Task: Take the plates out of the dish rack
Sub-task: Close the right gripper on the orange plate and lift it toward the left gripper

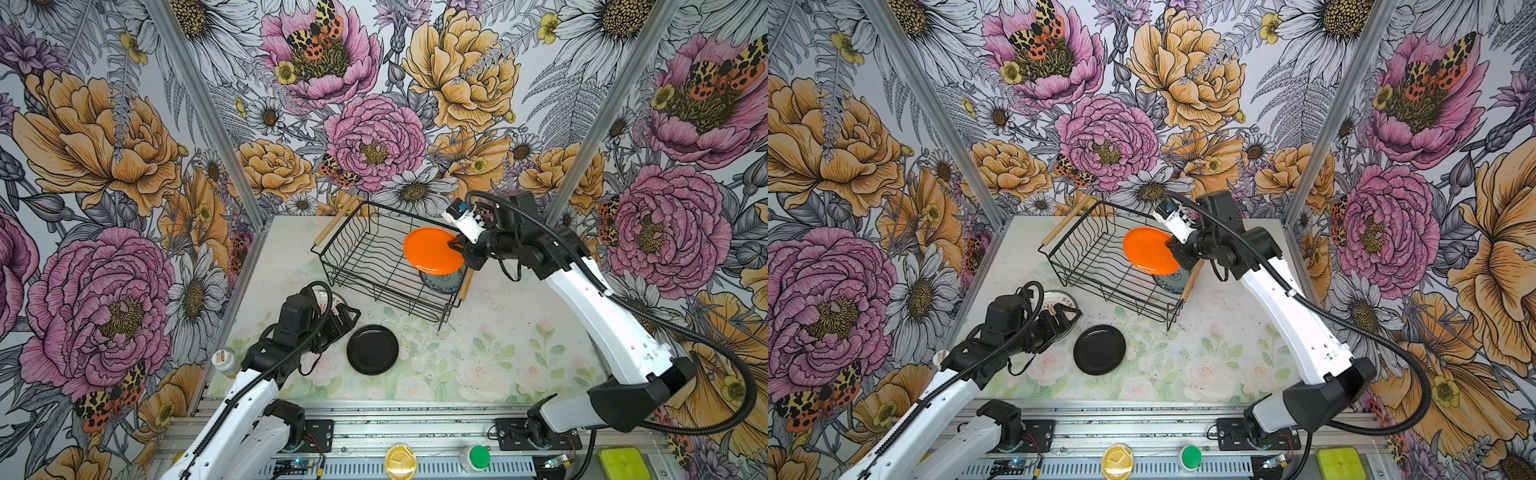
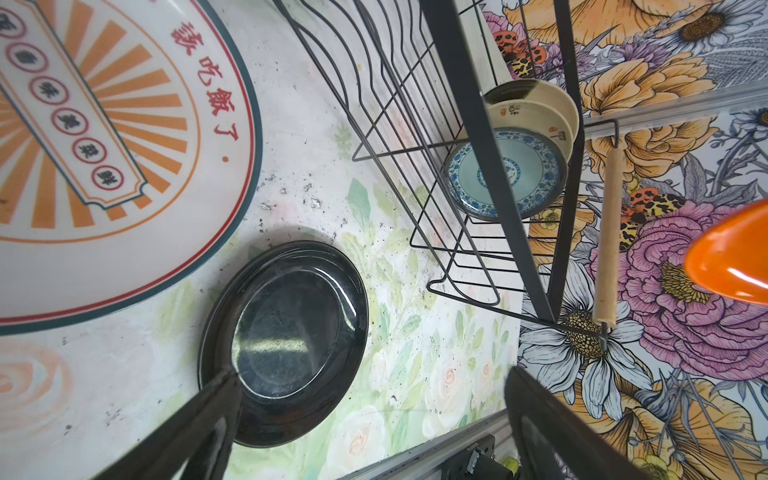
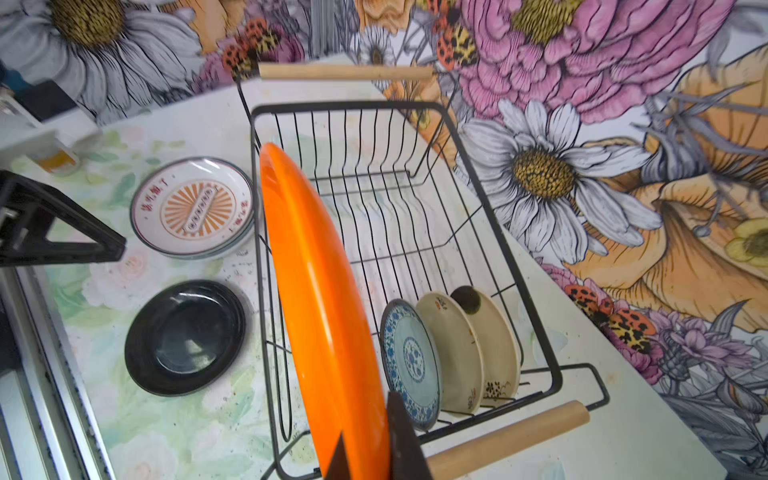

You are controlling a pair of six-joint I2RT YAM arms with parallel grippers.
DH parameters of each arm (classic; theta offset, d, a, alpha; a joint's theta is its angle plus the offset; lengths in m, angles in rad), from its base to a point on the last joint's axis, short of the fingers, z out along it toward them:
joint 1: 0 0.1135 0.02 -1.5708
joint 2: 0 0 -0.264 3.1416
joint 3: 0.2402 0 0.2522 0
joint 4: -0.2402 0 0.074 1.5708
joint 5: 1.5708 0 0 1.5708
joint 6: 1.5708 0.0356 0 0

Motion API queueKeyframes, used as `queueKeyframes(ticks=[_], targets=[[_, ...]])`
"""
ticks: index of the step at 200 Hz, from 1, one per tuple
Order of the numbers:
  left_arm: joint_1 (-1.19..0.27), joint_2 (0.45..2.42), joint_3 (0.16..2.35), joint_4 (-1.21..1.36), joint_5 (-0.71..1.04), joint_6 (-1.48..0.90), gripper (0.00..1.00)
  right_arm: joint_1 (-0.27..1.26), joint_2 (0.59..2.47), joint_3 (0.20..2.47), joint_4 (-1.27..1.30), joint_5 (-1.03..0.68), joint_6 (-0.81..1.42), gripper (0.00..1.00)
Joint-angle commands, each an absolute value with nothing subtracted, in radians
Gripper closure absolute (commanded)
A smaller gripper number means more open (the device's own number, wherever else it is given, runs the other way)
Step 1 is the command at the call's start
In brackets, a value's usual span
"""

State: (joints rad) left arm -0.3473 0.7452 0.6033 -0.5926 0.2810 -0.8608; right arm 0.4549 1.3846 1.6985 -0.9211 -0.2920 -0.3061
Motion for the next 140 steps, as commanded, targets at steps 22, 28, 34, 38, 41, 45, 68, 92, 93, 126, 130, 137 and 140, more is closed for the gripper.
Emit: queueKeyframes(ticks=[22, 28, 34, 38, 41, 45, 68, 92, 93, 126, 130, 137, 140], targets=[[-0.429, 0.723, 0.636, -0.532, 0.26, -0.841, 0.01, 0.46, 1.153, 1.478, -0.649, -0.48, -0.115, 1.0], [-0.441, 0.721, 0.637, -0.526, 0.256, -0.842, 0.01, 0.46, 1.118, 1.437, -0.612, -0.497, -0.084, 1.0], [-0.452, 0.72, 0.638, -0.52, 0.252, -0.844, 0.01, 0.46, 1.081, 1.378, -0.571, -0.511, -0.051, 1.0], [-0.457, 0.718, 0.638, -0.516, 0.249, -0.846, 0.01, 0.46, 1.057, 1.348, -0.548, -0.518, -0.029, 1.0], [-0.461, 0.718, 0.638, -0.515, 0.248, -0.847, 0.01, 0.46, 1.039, 1.319, -0.522, -0.523, -0.012, 1.0], [-0.468, 0.717, 0.639, -0.511, 0.245, -0.846, 0.01, 0.46, 1.015, 1.29, -0.496, -0.53, 0.017, 1.0], [-0.505, 0.707, 0.638, -0.501, 0.225, -0.849, 0.01, 0.463, 0.876, 1.095, -0.35, -0.545, 0.155, 1.0], [-0.541, 0.692, 0.628, -0.479, 0.217, -0.857, 0.01, 0.466, 0.782, 0.961, -0.307, -0.533, 0.231, 1.0], [-0.544, 0.691, 0.627, -0.477, 0.217, -0.857, 0.01, 0.466, 0.78, 0.955, -0.308, -0.533, 0.235, 1.0], [-0.625, 0.65, 0.604, -0.44, 0.175, -0.876, 0.01, 0.48, 0.749, 0.856, -0.263, -0.523, 0.457, 1.0], [-0.637, 0.645, 0.599, -0.437, 0.165, -0.879, 0.01, 0.483, 0.747, 0.85, -0.263, -0.508, 0.491, 1.0], [-0.654, 0.636, 0.596, -0.433, 0.149, -0.882, 0.01, 0.485, 0.746, 0.837, -0.265, -0.485, 0.56, 1.0], [-0.661, 0.632, 0.593, -0.431, 0.142, -0.883, 0.01, 0.486, 0.746, 0.83, -0.266, -0.478, 0.59, 1.0]])
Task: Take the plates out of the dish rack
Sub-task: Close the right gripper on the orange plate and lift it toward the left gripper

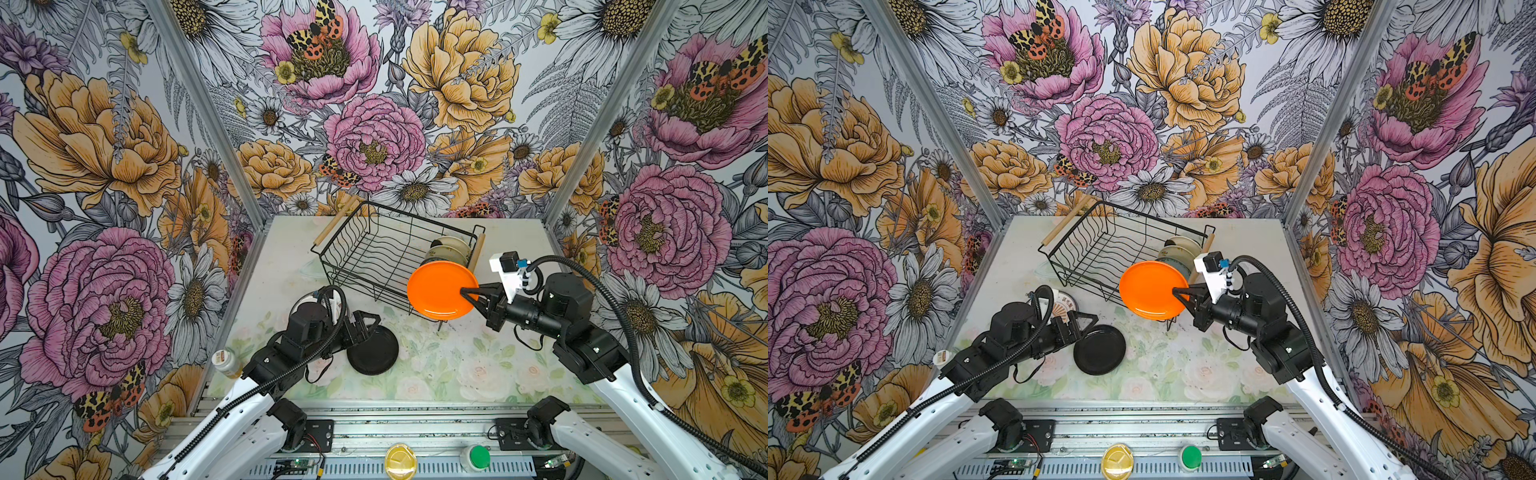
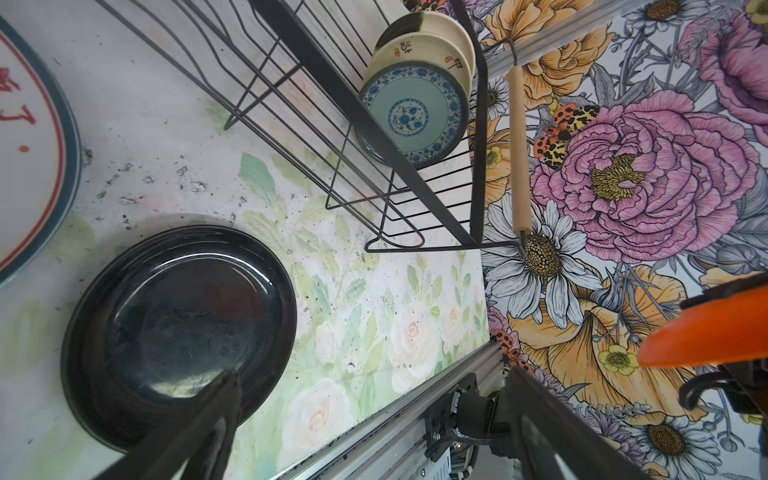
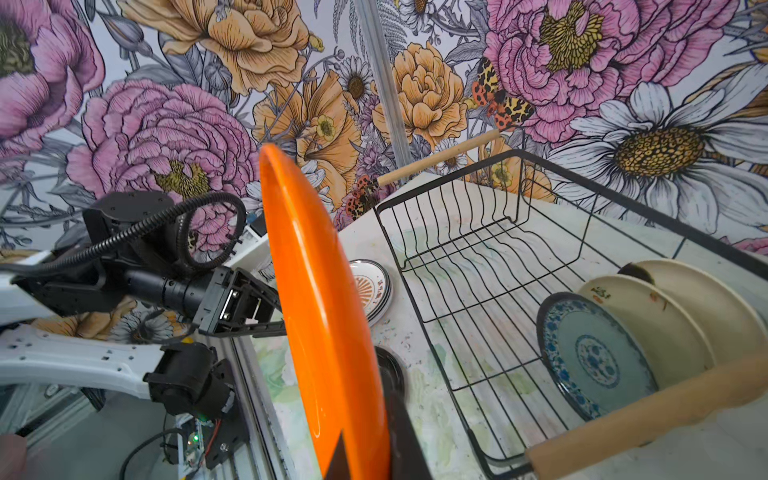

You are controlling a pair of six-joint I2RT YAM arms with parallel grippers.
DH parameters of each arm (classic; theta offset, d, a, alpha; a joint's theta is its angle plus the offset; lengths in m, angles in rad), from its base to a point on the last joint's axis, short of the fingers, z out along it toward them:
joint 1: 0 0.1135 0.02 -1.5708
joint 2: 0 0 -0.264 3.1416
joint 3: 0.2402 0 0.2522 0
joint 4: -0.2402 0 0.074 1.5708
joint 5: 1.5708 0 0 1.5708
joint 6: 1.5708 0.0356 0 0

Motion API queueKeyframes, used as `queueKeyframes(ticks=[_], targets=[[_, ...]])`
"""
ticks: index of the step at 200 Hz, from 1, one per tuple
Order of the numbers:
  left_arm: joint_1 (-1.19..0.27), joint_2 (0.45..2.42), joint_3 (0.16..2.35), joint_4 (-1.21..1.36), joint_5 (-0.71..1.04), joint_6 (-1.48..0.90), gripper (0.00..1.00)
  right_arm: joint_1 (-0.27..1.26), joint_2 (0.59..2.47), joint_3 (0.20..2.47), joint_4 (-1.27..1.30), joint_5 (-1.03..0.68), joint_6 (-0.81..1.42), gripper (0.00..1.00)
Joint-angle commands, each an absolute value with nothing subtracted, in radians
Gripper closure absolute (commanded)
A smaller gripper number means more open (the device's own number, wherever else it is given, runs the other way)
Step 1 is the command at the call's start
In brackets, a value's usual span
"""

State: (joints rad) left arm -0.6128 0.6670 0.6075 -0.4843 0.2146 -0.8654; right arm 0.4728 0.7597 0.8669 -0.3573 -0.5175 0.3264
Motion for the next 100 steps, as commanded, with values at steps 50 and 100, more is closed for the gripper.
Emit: queueKeyframes(ticks=[50, 100], targets=[[-0.702, 0.604, 0.542, -0.34, 0.139, -0.905, 0.01, 0.528, 0.753, 0.749, -0.253, -0.411, 0.896, 1.0], [-0.725, 0.615, 0.527, -0.275, 0.17, -0.888, 0.02, 0.624, 0.842, 0.782, -0.234, -0.338, 1.018, 1.0]])
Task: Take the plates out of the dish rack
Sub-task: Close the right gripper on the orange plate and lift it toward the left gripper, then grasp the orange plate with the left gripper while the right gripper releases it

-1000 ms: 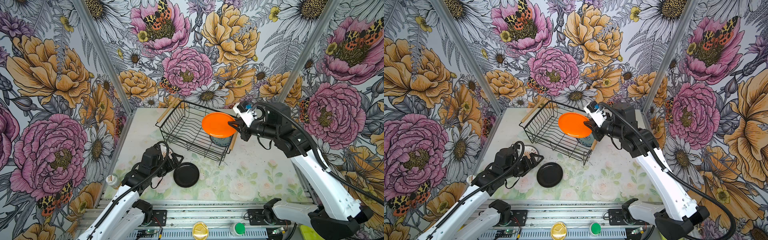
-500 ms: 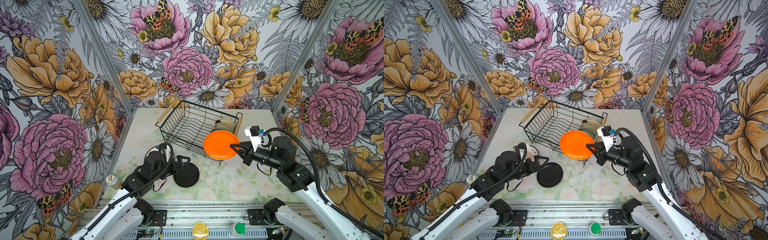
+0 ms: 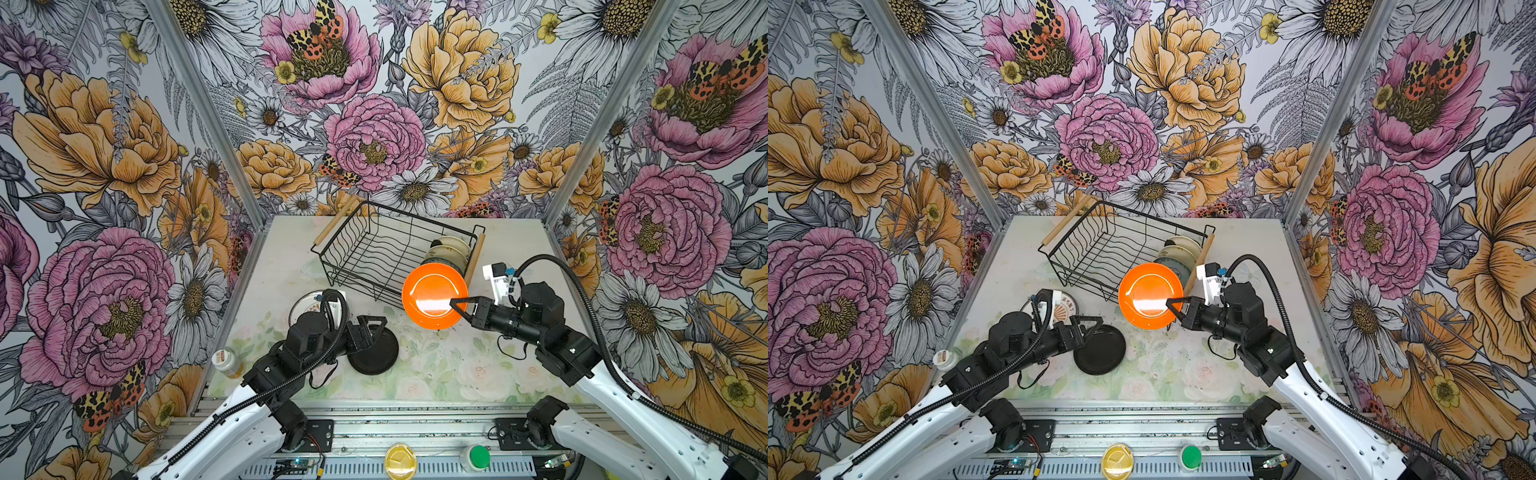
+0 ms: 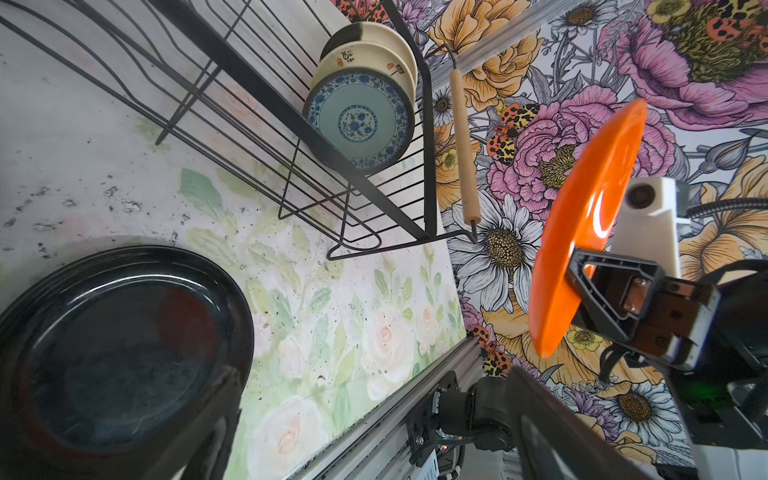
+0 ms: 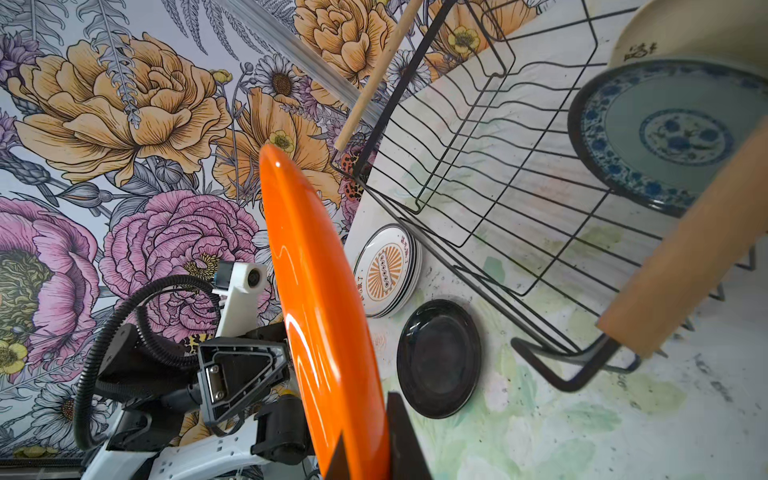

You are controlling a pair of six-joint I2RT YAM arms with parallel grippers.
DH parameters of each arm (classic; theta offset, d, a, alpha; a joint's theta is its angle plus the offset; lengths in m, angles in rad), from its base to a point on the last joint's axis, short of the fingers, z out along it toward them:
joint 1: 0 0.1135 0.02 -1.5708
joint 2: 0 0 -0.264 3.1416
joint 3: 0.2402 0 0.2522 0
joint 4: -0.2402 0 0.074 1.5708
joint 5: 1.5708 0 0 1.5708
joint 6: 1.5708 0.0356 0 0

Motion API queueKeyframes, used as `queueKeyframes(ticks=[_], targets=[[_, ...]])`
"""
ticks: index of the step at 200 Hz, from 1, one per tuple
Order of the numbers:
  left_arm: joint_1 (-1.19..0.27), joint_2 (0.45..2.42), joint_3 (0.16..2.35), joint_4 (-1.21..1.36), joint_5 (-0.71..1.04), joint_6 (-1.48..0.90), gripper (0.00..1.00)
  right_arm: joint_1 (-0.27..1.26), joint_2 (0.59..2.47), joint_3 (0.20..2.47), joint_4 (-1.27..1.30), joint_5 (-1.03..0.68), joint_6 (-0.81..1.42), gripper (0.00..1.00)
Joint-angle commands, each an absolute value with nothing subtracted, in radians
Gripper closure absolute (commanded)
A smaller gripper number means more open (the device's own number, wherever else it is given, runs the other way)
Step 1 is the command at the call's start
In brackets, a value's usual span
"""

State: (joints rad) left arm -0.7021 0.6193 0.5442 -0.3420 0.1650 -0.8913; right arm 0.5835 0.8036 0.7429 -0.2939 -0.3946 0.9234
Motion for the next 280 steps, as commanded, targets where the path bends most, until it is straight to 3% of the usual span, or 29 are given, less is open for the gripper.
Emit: queueKeyframes(ticks=[1, 43, 89, 141, 194, 252, 280], targets=[[-0.726, 0.615, 0.526, -0.275, 0.168, -0.888, 0.02, 0.626, 0.844, 0.782, -0.233, -0.337, 1.02, 1.0], [-0.742, 0.569, 0.468, -0.211, 0.171, -0.889, 0.03, 0.643, 0.923, 0.741, -0.132, -0.333, 1.086, 1.0], [-0.741, 0.58, 0.456, -0.189, 0.163, -0.87, 0.04, 0.667, 1.039, 0.677, 0.144, -0.458, 1.226, 1.0], [-0.742, 0.642, 0.472, -0.131, 0.157, -0.881, 0.11, 0.734, 1.075, 0.703, 0.167, -0.448, 1.262, 1.0], [-0.74, 0.683, 0.52, -0.113, 0.158, -0.878, 0.32, 0.761, 1.12, 0.693, 0.217, -0.436, 1.292, 1.0], [-0.703, 0.69, 0.551, -0.175, 0.192, -0.859, 0.68, 0.776, 1.147, 0.682, 0.265, -0.424, 1.312, 1.0], [-0.667, 0.677, 0.535, -0.17, 0.234, -0.872, 0.78, 0.782, 1.16, 0.678, 0.269, -0.422, 1.312, 1.0]])
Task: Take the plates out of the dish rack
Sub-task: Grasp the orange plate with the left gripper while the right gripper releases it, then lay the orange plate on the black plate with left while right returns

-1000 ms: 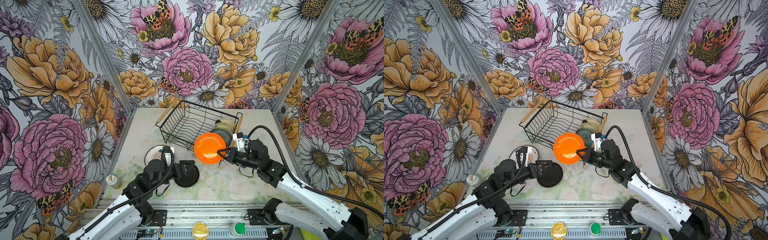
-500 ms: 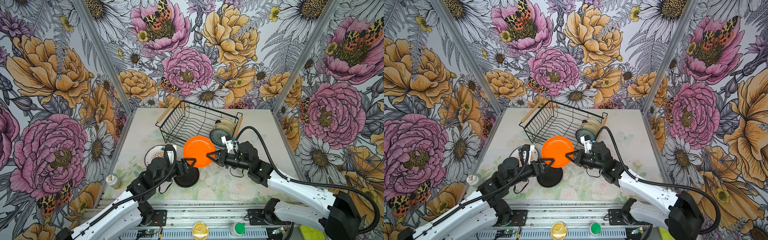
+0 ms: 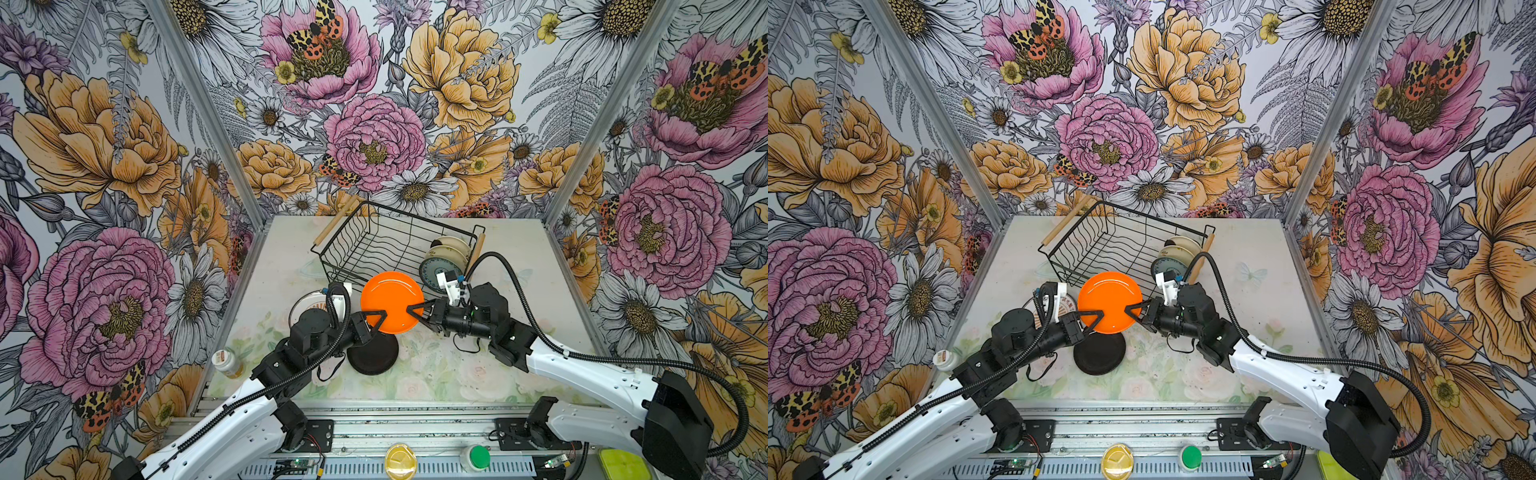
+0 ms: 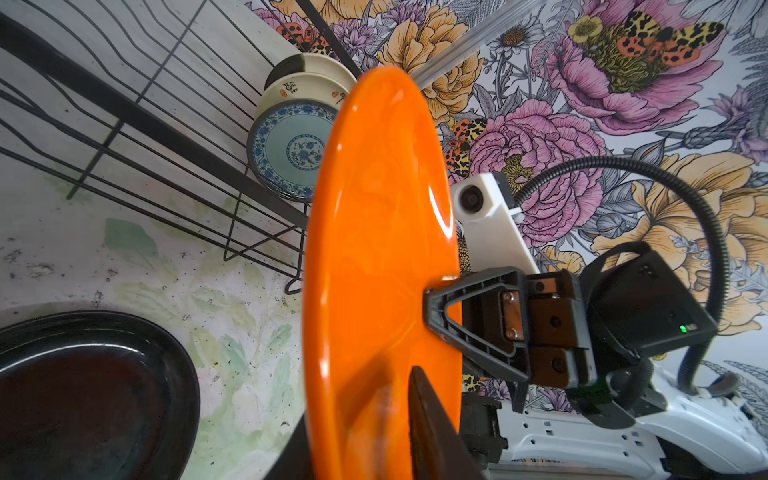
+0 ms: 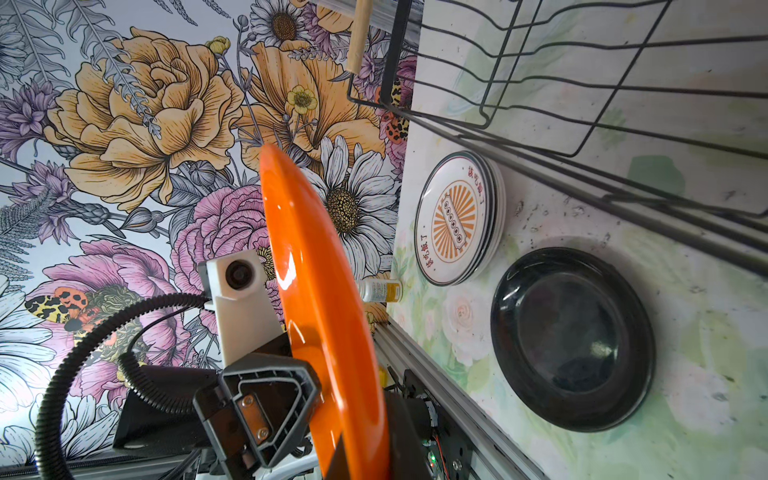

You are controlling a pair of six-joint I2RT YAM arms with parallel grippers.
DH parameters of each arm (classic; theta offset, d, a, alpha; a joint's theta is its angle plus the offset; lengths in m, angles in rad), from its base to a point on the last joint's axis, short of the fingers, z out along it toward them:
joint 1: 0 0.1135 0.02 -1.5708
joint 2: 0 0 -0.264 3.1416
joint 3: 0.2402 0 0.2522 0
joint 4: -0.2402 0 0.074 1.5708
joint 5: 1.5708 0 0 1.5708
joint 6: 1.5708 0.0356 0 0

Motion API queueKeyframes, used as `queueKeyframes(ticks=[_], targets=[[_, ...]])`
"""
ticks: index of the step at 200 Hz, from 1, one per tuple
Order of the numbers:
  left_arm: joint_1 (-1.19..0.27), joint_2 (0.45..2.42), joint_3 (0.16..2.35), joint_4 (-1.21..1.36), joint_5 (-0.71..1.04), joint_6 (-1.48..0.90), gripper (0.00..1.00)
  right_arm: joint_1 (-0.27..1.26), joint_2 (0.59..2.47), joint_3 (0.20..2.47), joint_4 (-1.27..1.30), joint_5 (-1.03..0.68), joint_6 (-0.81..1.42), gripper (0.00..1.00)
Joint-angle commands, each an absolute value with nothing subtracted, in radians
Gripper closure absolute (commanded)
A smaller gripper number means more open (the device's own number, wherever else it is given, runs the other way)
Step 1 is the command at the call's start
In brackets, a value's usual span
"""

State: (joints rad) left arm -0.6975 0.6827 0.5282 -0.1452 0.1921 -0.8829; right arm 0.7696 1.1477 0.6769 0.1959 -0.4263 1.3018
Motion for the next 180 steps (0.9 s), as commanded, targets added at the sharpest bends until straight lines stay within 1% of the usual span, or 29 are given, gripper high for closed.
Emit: queueKeyframes(ticks=[1, 18, 38, 55, 70, 82, 98, 108, 114, 131, 135, 139, 143, 145, 147, 180], targets=[[-0.665, 0.677, 0.534, -0.171, 0.236, -0.872, 0.79, 0.782, 1.16, 0.679, 0.27, -0.422, 1.312, 1.0], [-0.645, 0.672, 0.535, -0.181, 0.255, -0.875, 0.83, 0.786, 1.171, 0.683, 0.269, -0.422, 1.307, 0.96], [-0.629, 0.674, 0.538, -0.201, 0.266, -0.876, 0.87, 0.788, 1.179, 0.689, 0.269, -0.416, 1.3, 0.87], [-0.621, 0.682, 0.541, -0.225, 0.269, -0.876, 0.91, 0.788, 1.183, 0.701, 0.264, -0.41, 1.286, 0.72], [-0.612, 0.685, 0.542, -0.239, 0.275, -0.879, 0.93, 0.788, 1.182, 0.709, 0.262, -0.404, 1.272, 0.55], [-0.603, 0.682, 0.54, -0.246, 0.28, -0.885, 0.96, 0.788, 1.177, 0.72, 0.241, -0.396, 1.254, 0.45], [-0.582, 0.671, 0.544, -0.266, 0.285, -0.891, 0.97, 0.788, 1.171, 0.745, 0.188, -0.387, 1.215, 0.37], [-0.564, 0.661, 0.549, -0.284, 0.293, -0.894, 0.98, 0.788, 1.167, 0.764, 0.156, -0.386, 1.184, 0.29], [-0.552, 0.653, 0.554, -0.298, 0.297, -0.894, 0.98, 0.782, 1.165, 0.781, 0.124, -0.388, 1.16, 0.27], [-0.513, 0.63, 0.576, -0.353, 0.312, -0.89, 0.98, 0.766, 1.153, 0.849, -0.028, -0.366, 1.052, 0.2], [-0.502, 0.625, 0.583, -0.37, 0.316, -0.888, 0.98, 0.759, 1.15, 0.867, -0.074, -0.353, 1.02, 0.16], [-0.49, 0.621, 0.589, -0.387, 0.319, -0.887, 0.98, 0.753, 1.146, 0.883, -0.111, -0.346, 0.992, 0.15], [-0.479, 0.618, 0.596, -0.407, 0.322, -0.885, 0.98, 0.744, 1.141, 0.895, -0.138, -0.34, 0.968, 0.1], [-0.473, 0.616, 0.601, -0.417, 0.323, -0.884, 0.98, 0.739, 1.139, 0.901, -0.154, -0.339, 0.956, 0.04], [-0.467, 0.615, 0.605, -0.428, 0.325, -0.884, 0.98, 0.733, 1.137, 0.907, -0.167, -0.337, 0.946, 0.02], [-0.358, 0.611, 0.645, -0.561, 0.365, -0.899, 0.99, 0.627, 1.095, 0.995, -0.339, -0.322, 0.748, 0.01]])
